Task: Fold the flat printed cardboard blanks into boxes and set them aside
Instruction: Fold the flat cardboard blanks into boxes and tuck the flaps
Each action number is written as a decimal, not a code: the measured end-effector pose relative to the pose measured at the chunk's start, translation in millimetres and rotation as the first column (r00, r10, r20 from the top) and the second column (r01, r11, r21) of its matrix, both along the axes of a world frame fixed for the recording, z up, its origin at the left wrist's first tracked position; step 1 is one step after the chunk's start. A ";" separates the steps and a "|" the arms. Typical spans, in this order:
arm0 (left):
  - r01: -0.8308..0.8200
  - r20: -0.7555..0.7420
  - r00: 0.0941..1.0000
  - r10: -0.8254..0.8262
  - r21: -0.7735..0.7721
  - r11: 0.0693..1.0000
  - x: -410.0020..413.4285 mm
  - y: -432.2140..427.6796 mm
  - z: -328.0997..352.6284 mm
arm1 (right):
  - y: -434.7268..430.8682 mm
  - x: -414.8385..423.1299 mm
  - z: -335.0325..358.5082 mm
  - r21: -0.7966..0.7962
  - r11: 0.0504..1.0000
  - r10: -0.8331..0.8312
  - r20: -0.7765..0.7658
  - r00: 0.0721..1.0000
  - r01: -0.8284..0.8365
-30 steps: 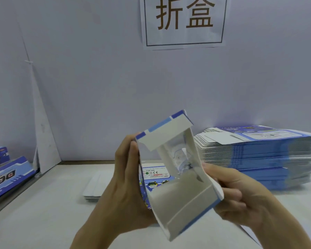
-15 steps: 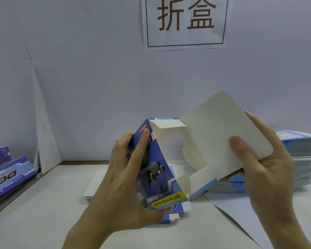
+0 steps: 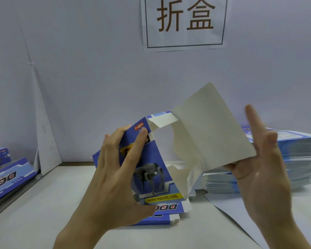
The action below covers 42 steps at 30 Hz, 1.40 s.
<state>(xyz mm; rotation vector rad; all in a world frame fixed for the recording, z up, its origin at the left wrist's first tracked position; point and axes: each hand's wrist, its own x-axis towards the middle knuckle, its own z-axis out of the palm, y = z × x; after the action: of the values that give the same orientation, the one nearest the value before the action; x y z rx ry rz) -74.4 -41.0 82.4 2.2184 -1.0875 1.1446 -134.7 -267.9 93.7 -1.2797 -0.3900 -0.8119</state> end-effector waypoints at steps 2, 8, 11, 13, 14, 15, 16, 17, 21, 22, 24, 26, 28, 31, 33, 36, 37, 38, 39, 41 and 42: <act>-0.015 0.019 1.000 0.014 0.007 1.000 -1.2 -2.1 2.3 | -2.0 0.3 2.6 0.131 0.983 0.145 -0.108 0.984 -0.130; -0.058 0.075 0.996 0.053 0.065 0.996 -2.8 -8.0 2.0 | -4.1 0.9 4.8 0.058 0.923 0.383 -0.211 0.899 -0.379; -0.074 0.089 0.994 0.067 0.085 0.994 -2.5 -10.9 -1.6 | -2.9 2.1 1.2 -0.017 0.948 0.304 -0.248 0.920 -0.318; -0.087 0.096 0.992 0.077 0.105 0.991 -1.4 -11.6 -3.4 | -1.5 2.5 0.8 -0.101 0.964 0.209 -0.275 0.938 -0.244; -0.090 0.098 0.992 0.079 0.115 0.989 -0.8 -10.9 -3.8 | -2.6 3.8 -0.1 -0.168 0.972 0.115 -0.265 0.957 -0.163; -0.092 0.105 0.991 0.079 0.125 0.988 0.0 -9.7 -4.0 | -3.4 4.3 0.4 -0.269 0.962 -0.019 -0.226 0.974 -0.044; -0.093 0.113 0.991 0.078 0.131 0.987 0.6 -8.4 -4.1 | -5.2 5.6 0.3 -0.360 0.929 -0.151 -0.159 0.976 0.085; -0.087 0.113 0.991 0.072 0.131 0.988 0.8 -7.9 -3.8 | -7.8 6.5 -0.4 -0.406 0.894 -0.249 -0.101 0.963 0.189; -0.071 0.110 0.992 0.057 0.135 0.988 0.1 -12.4 -3.7 | -11.4 2.7 4.0 -0.352 0.911 -0.254 -0.070 0.965 0.214; -0.077 0.110 0.992 0.061 0.143 0.987 -0.2 -13.7 -4.5 | -11.3 2.2 4.3 -0.351 0.918 -0.227 -0.085 0.970 0.184; -0.076 0.096 0.993 0.062 0.152 0.985 -0.2 -14.0 -5.9 | -11.0 3.0 2.2 -0.342 0.930 -0.192 -0.132 0.973 0.137; -0.066 0.080 0.995 0.055 0.137 0.988 -0.1 -12.4 -6.3 | -11.0 5.5 -0.8 -0.281 0.947 -0.198 -0.134 0.971 0.154; -0.047 0.056 0.998 0.041 0.103 0.994 -0.8 -11.9 -4.8 | -10.8 7.6 -2.4 -0.217 0.959 -0.213 -0.132 0.968 0.181; -0.032 0.018 0.999 0.031 0.068 0.997 -0.6 -12.0 -3.7 | -10.6 11.0 -5.6 -0.208 0.972 -0.143 -0.169 0.975 0.107; -0.043 0.004 0.999 0.042 0.061 0.997 1.3 -10.4 -3.9 | -9.7 11.3 -6.1 -0.177 0.984 -0.004 -0.216 0.976 -0.035; -0.072 0.008 0.997 0.072 0.058 0.996 2.7 -8.0 -4.5 | -5.5 11.4 -7.4 -0.125 0.977 0.135 -0.264 0.955 -0.173; -0.083 0.014 0.997 0.082 0.057 0.995 2.3 -8.4 -4.5 | -3.2 11.7 -8.3 -0.124 0.974 0.152 -0.263 0.953 -0.189; -0.093 0.022 0.996 0.092 0.055 0.994 1.9 -8.9 -4.7 | 0.0 11.9 -9.2 -0.133 0.973 0.153 -0.255 0.955 -0.191; -0.101 0.032 0.995 0.099 0.051 0.994 1.9 -9.5 -5.1 | 3.7 12.4 -9.9 -0.143 0.974 0.140 -0.243 0.960 -0.178; -0.121 0.053 0.992 0.118 0.054 0.991 1.9 -10.7 -5.2 | 12.6 11.7 -10.4 -0.180 0.975 0.094 -0.215 0.972 -0.134; -0.129 0.064 0.990 0.125 0.052 0.990 2.3 -11.3 -5.8 | 16.9 11.3 -11.5 -0.214 0.971 0.066 -0.195 0.979 -0.108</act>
<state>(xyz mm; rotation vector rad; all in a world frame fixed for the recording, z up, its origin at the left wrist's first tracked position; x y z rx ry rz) -72.1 -52.3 76.6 2.3397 -1.0265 1.2560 -123.4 -251.1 82.2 -1.5250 -0.3918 -0.5785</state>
